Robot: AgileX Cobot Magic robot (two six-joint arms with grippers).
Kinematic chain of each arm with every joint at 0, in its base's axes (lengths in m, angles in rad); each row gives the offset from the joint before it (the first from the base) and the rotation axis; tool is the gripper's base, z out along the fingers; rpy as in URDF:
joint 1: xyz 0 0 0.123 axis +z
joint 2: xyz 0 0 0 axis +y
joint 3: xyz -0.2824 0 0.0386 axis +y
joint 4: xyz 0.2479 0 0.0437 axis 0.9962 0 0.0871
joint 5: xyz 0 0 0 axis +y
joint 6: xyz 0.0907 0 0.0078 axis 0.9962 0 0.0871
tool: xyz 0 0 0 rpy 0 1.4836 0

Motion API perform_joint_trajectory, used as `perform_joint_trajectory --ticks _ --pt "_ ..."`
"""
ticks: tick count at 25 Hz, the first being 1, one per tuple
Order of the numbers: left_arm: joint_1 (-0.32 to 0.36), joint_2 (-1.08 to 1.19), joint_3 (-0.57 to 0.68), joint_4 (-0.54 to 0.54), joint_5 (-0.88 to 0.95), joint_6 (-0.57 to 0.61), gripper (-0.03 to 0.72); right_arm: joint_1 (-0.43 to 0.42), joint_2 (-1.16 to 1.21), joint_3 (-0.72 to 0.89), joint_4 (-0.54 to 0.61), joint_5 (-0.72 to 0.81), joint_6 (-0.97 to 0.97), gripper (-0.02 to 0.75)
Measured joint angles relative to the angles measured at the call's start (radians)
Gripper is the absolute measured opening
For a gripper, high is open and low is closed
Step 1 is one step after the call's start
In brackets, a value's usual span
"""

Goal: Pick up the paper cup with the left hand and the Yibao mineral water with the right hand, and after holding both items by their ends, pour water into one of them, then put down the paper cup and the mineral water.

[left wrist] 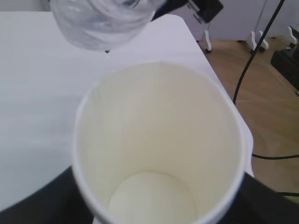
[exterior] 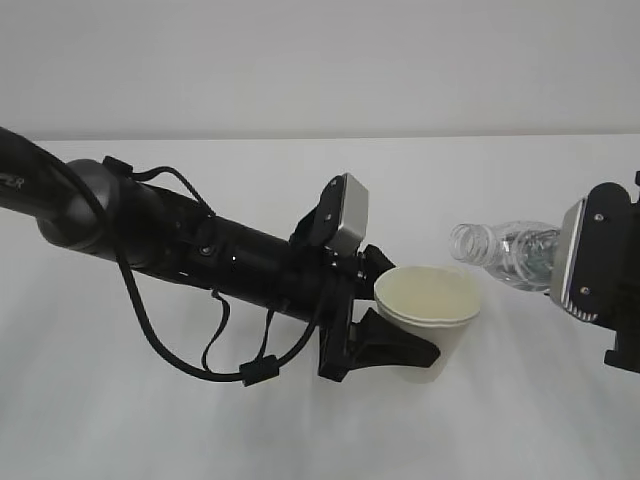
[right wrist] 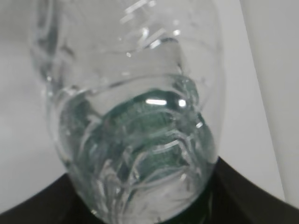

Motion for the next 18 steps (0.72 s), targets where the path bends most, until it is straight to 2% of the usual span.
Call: perform_joint_trajectory --ticks 18 --pt "-0.003 0.011 -0.013 -0.009 -0.004 0.0 0.482 0.0 0.0 0.0 -0.03 0.006 0.0 0.432"
